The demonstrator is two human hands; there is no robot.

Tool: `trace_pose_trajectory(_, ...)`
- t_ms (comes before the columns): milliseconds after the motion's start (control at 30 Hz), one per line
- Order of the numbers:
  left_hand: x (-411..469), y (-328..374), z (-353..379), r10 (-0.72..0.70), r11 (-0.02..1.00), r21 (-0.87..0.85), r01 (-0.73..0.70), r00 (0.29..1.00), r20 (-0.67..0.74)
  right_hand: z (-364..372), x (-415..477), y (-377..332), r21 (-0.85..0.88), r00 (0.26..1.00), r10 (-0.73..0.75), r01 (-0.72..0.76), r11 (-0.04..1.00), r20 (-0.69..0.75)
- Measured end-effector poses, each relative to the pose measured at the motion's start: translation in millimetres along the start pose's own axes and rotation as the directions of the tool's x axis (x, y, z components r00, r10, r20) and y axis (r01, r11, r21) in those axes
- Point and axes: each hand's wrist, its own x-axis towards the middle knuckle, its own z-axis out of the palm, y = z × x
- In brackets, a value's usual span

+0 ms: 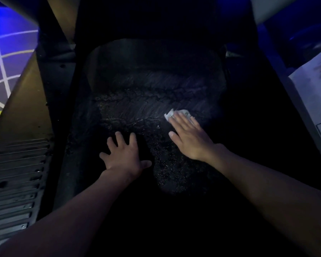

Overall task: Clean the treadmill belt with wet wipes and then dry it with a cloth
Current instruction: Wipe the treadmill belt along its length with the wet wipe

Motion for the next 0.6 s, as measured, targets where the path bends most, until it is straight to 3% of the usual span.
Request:
trace_pose_trajectory(33,0,-4,-3,0.012,1.0,0.007,-0.012,1.0,-0.011,2,0,-9,-0.006,1.0,0.016,-0.016,1.0,0.008)
trace_pose_trajectory(167,4,-24,-12,0.05,0.999,-0.001,-0.05,0.999,-0.009,9,-8,-29,-0.054,0.978,-0.203,0.206,0.977,0.051)
trace_pose_trajectory(300,-2,-37,-3,-0.093,0.994,-0.055,0.092,0.995,-0.017,2,8,-22,0.017,1.0,0.012,-0.012,1.0,-0.005)
trace_pose_trajectory(467,-8,-43,-1,-0.101,0.993,-0.064,0.1,0.995,-0.019,6,5,-34,-0.049,0.97,-0.242,0.244,0.969,0.036)
trace_pose_trajectory(567,-8,-54,-3,-0.079,0.993,-0.088,0.077,0.997,-0.021,4,17,-33,-0.002,0.997,-0.057,0.057,0.998,-0.05)
trace_pose_trajectory(600,-8,-55,-3,-0.082,0.993,-0.091,0.079,0.996,-0.029,7,16,-44,-0.001,0.997,-0.062,0.062,0.998,-0.04)
